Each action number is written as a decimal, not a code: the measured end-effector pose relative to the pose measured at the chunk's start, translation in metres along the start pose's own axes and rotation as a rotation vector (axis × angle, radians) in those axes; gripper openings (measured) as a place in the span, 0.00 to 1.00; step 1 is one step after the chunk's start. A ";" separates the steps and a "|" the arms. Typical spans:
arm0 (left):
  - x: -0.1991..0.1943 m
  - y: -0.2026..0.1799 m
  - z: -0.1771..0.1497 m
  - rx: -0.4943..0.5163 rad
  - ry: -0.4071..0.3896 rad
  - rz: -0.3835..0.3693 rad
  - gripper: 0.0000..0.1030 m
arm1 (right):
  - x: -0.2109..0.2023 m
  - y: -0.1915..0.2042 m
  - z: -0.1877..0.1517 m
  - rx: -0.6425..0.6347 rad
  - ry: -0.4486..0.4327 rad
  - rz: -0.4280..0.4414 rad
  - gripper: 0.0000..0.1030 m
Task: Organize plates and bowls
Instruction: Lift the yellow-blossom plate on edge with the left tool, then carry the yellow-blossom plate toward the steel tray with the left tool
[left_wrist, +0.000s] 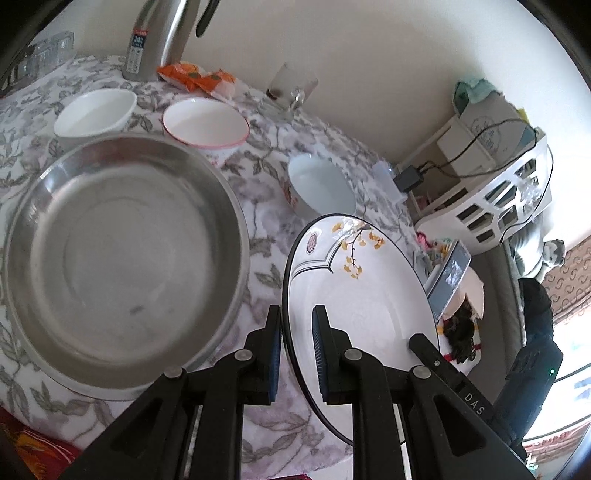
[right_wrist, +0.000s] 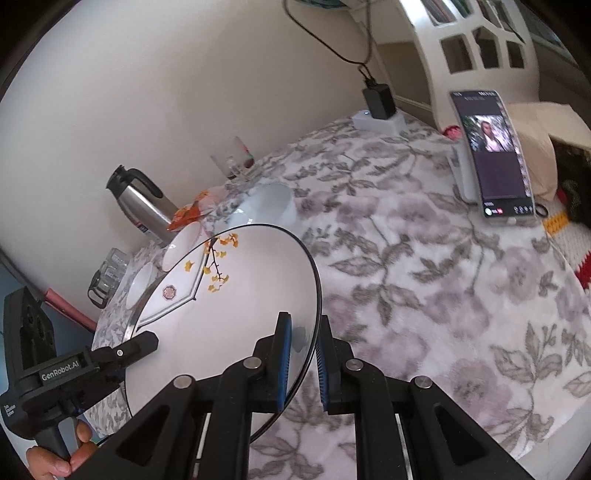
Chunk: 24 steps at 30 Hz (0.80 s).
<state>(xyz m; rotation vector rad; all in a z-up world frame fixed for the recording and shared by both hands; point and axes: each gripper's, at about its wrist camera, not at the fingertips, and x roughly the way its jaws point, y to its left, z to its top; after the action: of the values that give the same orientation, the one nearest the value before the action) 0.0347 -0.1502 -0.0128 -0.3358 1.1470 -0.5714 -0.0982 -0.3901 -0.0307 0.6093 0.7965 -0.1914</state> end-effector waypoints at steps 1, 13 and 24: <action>-0.004 0.001 0.001 0.001 -0.008 -0.002 0.16 | 0.000 0.005 0.001 -0.006 -0.002 0.004 0.13; -0.040 0.039 0.019 -0.033 -0.078 -0.003 0.16 | 0.015 0.059 -0.003 -0.075 0.021 0.051 0.14; -0.063 0.093 0.034 -0.120 -0.131 0.028 0.16 | 0.045 0.115 -0.011 -0.151 0.070 0.084 0.14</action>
<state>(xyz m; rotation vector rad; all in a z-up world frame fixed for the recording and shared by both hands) 0.0706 -0.0394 -0.0011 -0.4533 1.0596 -0.4500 -0.0301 -0.2878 -0.0183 0.5074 0.8430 -0.0326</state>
